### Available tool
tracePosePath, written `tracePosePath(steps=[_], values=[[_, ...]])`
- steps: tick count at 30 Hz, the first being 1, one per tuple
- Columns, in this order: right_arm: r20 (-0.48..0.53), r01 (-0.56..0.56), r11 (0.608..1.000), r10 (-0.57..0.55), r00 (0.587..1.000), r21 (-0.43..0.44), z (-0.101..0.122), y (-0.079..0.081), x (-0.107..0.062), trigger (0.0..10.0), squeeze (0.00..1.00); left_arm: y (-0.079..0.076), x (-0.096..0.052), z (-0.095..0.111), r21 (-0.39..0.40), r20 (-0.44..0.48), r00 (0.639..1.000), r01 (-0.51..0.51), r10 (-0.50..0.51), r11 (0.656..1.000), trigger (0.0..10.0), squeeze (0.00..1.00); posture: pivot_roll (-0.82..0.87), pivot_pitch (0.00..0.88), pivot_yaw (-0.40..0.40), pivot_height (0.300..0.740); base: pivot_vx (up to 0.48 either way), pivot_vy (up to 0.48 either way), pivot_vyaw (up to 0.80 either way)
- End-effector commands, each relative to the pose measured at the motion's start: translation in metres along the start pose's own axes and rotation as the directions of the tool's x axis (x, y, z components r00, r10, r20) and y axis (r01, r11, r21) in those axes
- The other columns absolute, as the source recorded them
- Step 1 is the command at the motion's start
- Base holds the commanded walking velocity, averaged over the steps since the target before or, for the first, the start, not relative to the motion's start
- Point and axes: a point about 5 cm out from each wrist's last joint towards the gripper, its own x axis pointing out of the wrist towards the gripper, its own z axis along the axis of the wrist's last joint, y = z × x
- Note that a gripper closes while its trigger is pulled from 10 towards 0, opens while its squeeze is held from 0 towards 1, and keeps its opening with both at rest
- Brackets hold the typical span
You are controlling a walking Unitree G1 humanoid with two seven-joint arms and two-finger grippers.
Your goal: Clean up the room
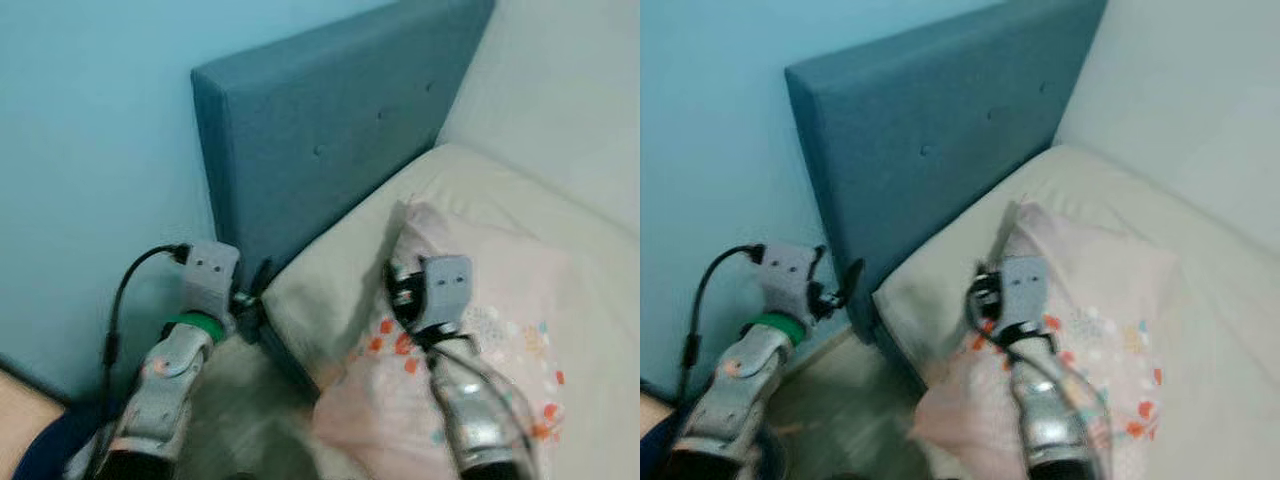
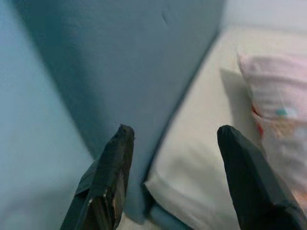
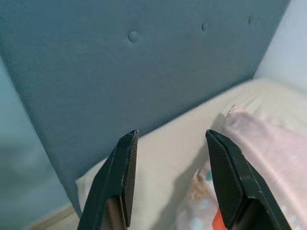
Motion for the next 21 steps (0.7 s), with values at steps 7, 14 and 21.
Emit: tracePosePath(steps=[7, 14, 21], values=[[-0.038, 0.028, 1.0, -0.028, 0.999, -0.003, -0.008, -0.0096, -0.0042, 10.0, 0.0, -0.0111, -0.0005, -0.0045, -0.023, -0.019, 0.997, 0.071, -0.071, 0.997, 10.0, 0.0, 0.01, 0.045, 0.043, 0.74, 0.0, 0.0, -0.8], [-0.038, 0.03, 1.0, -0.03, 0.999, -0.002, -0.0078, -0.0098, -0.0038, 10.0, 0.0, -0.0104, -0.0004, -0.0054, -0.029, -0.022, 0.997, 0.072, -0.072, 0.997, 10.0, 0.0, 0.01, 0.039, 0.044, 0.74, 0.0, 0.0, -0.8], [-0.039, 0.033, 0.999, -0.033, 0.999, 0.0, -0.008, -0.0101, -0.0031, 10.0, 0.0, -0.0082, 0.0003, -0.0053, -0.04, -0.022, 0.998, 0.063, -0.064, 0.997, 10.0, 0.0, 0.01, 0.035, 0.046, 0.74, 0.0, 0.0, -0.8]])
